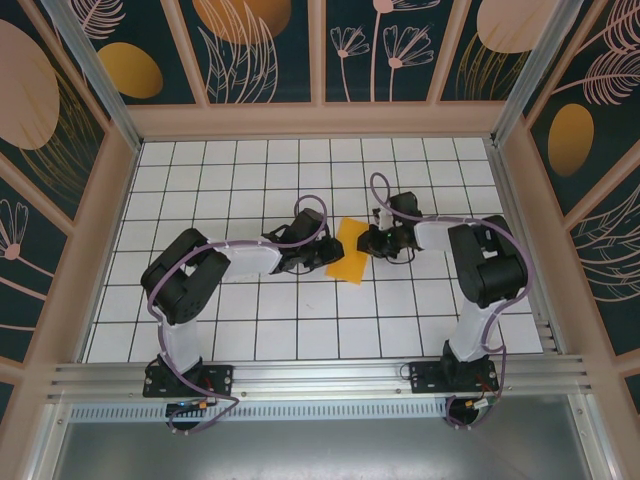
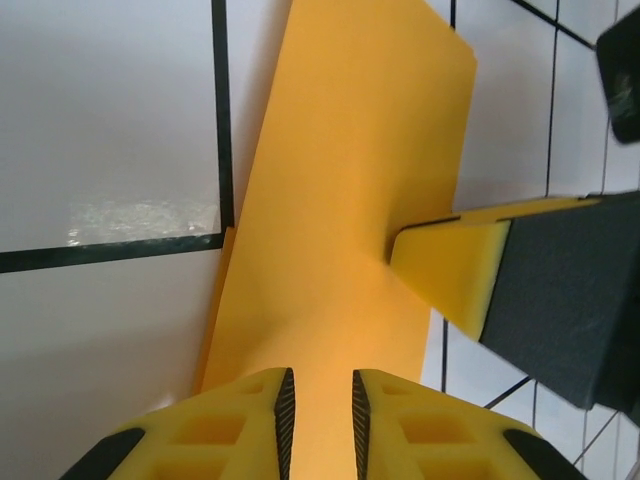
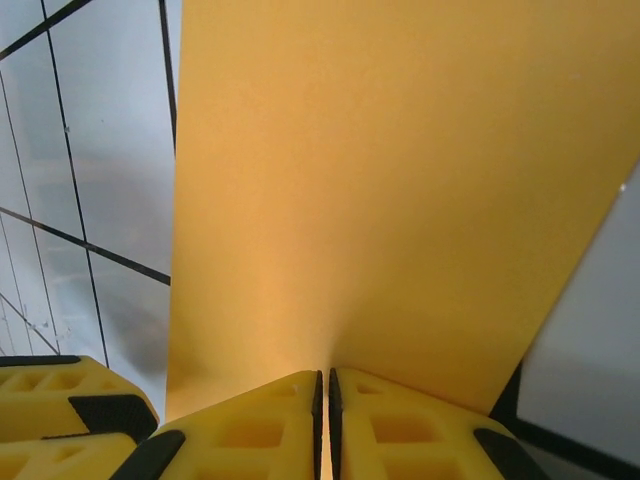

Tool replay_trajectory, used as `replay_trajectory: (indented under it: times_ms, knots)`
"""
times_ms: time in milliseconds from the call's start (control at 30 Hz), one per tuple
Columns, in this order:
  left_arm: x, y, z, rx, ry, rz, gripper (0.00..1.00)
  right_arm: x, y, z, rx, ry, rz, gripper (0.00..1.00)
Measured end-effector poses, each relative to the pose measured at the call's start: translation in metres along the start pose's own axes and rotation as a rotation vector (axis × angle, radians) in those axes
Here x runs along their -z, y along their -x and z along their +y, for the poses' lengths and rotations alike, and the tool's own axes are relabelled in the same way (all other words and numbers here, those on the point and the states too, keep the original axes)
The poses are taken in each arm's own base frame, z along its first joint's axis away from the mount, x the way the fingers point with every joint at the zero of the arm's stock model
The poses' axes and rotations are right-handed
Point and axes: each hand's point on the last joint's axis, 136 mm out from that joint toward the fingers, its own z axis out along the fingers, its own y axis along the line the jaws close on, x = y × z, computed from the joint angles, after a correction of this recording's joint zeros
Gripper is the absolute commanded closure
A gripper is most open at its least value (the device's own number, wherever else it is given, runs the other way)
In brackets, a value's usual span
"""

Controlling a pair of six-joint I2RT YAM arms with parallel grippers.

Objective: Fold a paper plane with a square sheet of paper (pick it up from the middle)

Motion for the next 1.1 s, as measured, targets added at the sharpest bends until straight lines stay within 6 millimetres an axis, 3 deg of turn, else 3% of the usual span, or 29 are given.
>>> replay_trajectory:
  times_ms: [133,267,400,500,667,900,1100]
  knots:
    - [-0.001,-0.002,0.002,-0.020,0.007,0.006,0.81,0.000,0.006,0.002,0.028,0.005,0.000,0.81]
    - [-0.006,-0.006,0.011,-0.021,0.032,0.021,0.84,0.002,0.009,0.008,0.023,0.020,-0.007,0.64]
    - [-0.009,-0.009,0.019,-0.012,0.055,0.033,0.84,0.023,0.006,0.016,-0.008,0.022,-0.061,0.49]
    - [-0.009,-0.008,0.019,-0.006,0.056,0.030,0.84,0.045,0.003,0.025,-0.030,0.022,-0.125,0.44]
    - [-0.009,-0.008,0.019,0.015,0.055,0.029,0.84,0.064,-0.010,0.026,-0.105,0.010,-0.181,0.42]
    - [-0.009,-0.008,0.019,0.034,0.055,0.030,0.84,0.045,-0.055,0.013,-0.221,-0.029,-0.089,0.42]
    - [-0.009,-0.007,0.013,0.037,0.038,0.035,0.81,0.040,-0.060,0.016,-0.252,-0.036,-0.080,0.43]
